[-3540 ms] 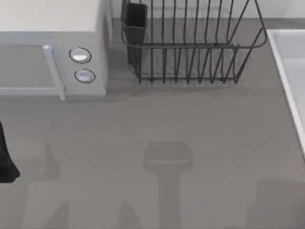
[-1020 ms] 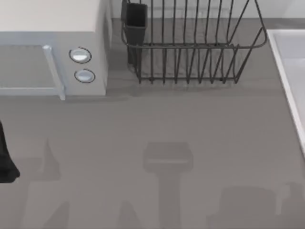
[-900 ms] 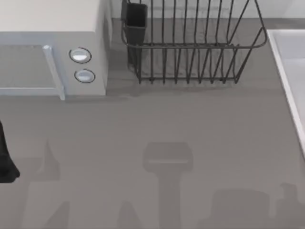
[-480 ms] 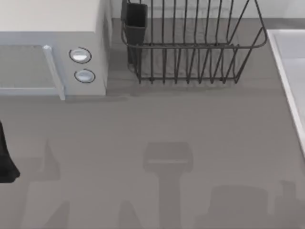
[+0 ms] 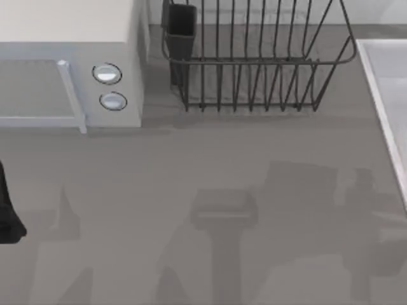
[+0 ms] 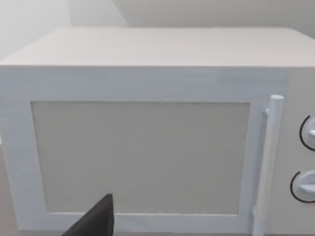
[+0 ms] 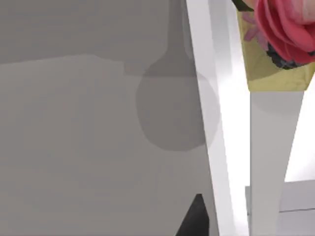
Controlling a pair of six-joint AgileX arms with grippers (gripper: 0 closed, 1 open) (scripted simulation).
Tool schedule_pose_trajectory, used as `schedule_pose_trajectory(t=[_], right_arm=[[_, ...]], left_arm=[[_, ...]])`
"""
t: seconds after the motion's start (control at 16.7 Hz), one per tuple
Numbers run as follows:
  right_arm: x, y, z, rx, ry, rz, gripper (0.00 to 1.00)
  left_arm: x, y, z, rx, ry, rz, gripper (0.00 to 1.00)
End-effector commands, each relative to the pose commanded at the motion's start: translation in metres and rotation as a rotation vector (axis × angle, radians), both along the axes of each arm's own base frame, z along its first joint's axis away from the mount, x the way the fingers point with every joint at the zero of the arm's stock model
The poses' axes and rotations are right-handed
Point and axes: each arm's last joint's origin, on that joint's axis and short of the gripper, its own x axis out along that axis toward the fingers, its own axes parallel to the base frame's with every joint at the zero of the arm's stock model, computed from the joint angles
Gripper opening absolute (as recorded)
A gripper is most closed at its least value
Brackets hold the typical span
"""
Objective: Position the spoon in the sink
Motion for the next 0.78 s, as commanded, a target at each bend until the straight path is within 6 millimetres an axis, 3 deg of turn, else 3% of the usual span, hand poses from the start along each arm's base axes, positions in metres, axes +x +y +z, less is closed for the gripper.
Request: schedule_pose_trajectory(t=[0.24, 0.42, 0.6, 0.78], right_arm=[[0.079, -0.007, 0.006, -0.004, -0.018, 0.007, 0.0], [0.126, -0.008, -0.002, -0.009, -0.048, 0.001, 0.0], [0.157, -0.007, -0.017, -0.013, -0.074, -0.013, 0.0], [0.173, -0.004, -0.034, -0.015, -0.086, -0.029, 0.0]], left_arm=[[0.0, 0.0, 0.0, 0.0, 0.0, 0.0, 1.0], [0.0, 0.0, 0.0, 0.0, 0.0, 0.0, 1.0], [0.0, 0.0, 0.0, 0.0, 0.0, 0.0, 1.0], [0.0, 0.0, 0.0, 0.0, 0.0, 0.0, 1.0]])
